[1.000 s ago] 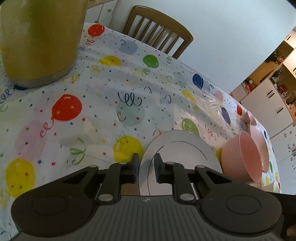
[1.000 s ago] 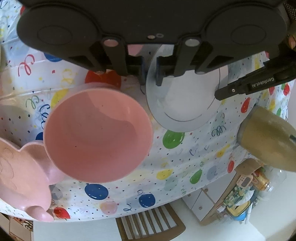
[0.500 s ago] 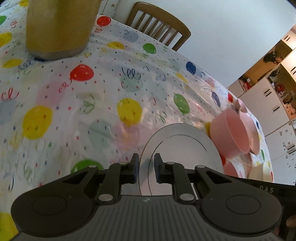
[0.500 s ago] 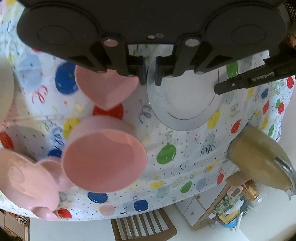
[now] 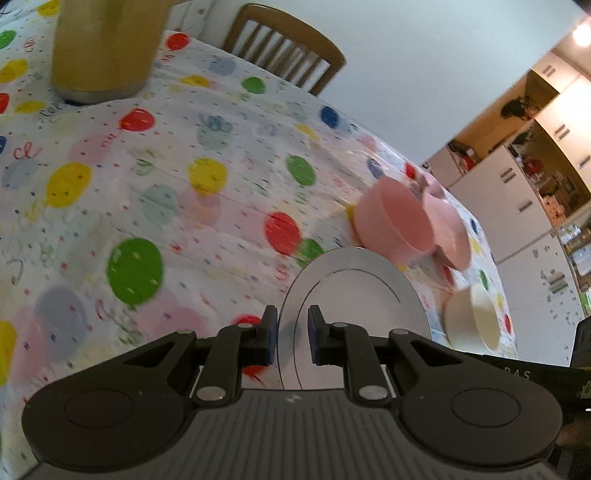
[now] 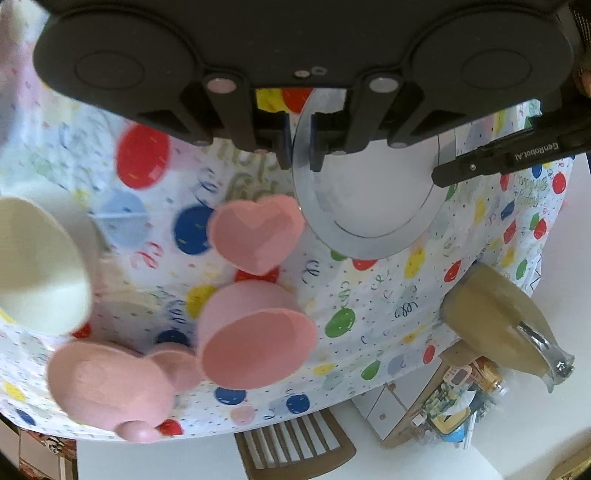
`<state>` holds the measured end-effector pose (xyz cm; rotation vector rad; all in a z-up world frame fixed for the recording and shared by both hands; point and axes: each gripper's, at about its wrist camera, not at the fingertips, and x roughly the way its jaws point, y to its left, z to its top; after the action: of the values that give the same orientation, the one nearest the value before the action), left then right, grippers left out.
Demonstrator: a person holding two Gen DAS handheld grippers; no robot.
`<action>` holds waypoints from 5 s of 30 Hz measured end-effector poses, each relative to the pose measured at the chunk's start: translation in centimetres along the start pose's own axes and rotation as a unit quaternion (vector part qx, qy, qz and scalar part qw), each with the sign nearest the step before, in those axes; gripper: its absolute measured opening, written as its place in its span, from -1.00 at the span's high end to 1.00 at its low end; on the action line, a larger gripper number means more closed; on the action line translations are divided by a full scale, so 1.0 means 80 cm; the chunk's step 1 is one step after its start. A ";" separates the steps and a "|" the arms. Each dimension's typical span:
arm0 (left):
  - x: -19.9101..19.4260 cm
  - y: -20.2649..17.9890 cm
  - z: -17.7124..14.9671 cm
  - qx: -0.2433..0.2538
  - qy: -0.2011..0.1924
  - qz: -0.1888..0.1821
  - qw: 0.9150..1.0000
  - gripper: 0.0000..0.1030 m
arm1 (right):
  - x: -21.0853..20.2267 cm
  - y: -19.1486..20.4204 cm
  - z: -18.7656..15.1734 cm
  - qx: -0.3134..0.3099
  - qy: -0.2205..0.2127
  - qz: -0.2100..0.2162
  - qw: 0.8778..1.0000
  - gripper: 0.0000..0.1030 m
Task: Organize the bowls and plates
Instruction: 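Lift the second white plate with both grippers and carry it over the first plate, then lower the plate onto the first white plate and open both grippers, then move both grippers toward the pink bear-shaped plate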
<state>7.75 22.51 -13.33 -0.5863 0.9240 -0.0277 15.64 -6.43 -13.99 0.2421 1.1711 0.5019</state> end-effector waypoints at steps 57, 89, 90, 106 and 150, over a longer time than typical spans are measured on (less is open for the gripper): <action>0.163 -0.412 -0.235 0.143 0.126 -0.020 0.981 0.68 | -0.231 -0.419 -0.122 0.113 -0.024 -0.054 0.992 0.83; 0.173 -0.416 -0.237 0.122 0.137 0.011 0.983 0.68 | -0.221 -0.447 -0.118 0.114 -0.005 -0.014 0.993 0.89; 0.172 -0.416 -0.237 0.122 0.136 0.012 0.983 0.68 | -0.221 -0.447 -0.118 0.113 -0.004 -0.015 0.993 0.88; 0.123 -0.424 -0.236 0.163 0.098 0.025 0.981 0.68 | -0.246 -0.404 -0.112 0.033 -0.027 -0.018 0.999 0.57; -0.003 -0.474 -0.103 0.237 -0.175 0.084 0.952 -0.50 | -0.303 -0.216 0.011 -0.187 -0.246 -0.029 0.951 -0.99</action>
<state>9.82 -13.24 1.56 -0.0569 0.5872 0.0074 13.61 -33.33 -1.39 -0.0002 0.5799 0.5619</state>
